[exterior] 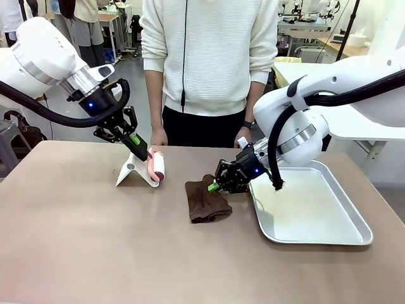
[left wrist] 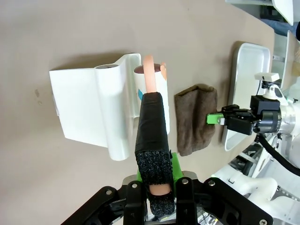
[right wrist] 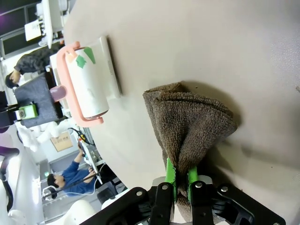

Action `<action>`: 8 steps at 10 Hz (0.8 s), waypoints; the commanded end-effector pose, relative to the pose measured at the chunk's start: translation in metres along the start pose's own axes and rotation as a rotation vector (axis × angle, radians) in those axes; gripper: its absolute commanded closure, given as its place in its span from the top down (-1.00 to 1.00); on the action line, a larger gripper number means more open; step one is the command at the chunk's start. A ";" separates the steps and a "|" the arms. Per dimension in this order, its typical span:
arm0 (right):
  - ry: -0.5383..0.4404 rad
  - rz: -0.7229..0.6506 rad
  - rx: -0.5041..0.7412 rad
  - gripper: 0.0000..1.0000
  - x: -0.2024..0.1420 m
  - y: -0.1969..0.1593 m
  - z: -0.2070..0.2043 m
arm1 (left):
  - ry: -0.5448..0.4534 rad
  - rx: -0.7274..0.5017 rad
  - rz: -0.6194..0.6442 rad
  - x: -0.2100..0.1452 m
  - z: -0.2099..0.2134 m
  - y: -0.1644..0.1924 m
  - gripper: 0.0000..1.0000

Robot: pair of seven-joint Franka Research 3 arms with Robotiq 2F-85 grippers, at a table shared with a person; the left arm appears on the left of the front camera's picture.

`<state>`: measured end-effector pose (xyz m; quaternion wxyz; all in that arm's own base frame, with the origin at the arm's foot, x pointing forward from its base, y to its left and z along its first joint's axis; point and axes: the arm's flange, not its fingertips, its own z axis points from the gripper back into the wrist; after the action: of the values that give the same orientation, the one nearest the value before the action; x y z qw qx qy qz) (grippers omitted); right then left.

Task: Clean the surface of the table.
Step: Return the Lint Roller and towel to their original positions.

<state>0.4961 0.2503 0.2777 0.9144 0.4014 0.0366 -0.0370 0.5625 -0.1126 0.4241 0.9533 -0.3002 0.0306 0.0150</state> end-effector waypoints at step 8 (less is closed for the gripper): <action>0.019 -0.018 -0.001 -0.78 0.005 0.006 -0.005 | 0.045 0.074 0.007 0.024 -0.005 0.006 -0.56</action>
<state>0.4980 0.2521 0.2770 0.9133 0.4037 0.0392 -0.0363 0.5786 -0.1150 0.4136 0.9575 -0.2841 0.0502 0.0013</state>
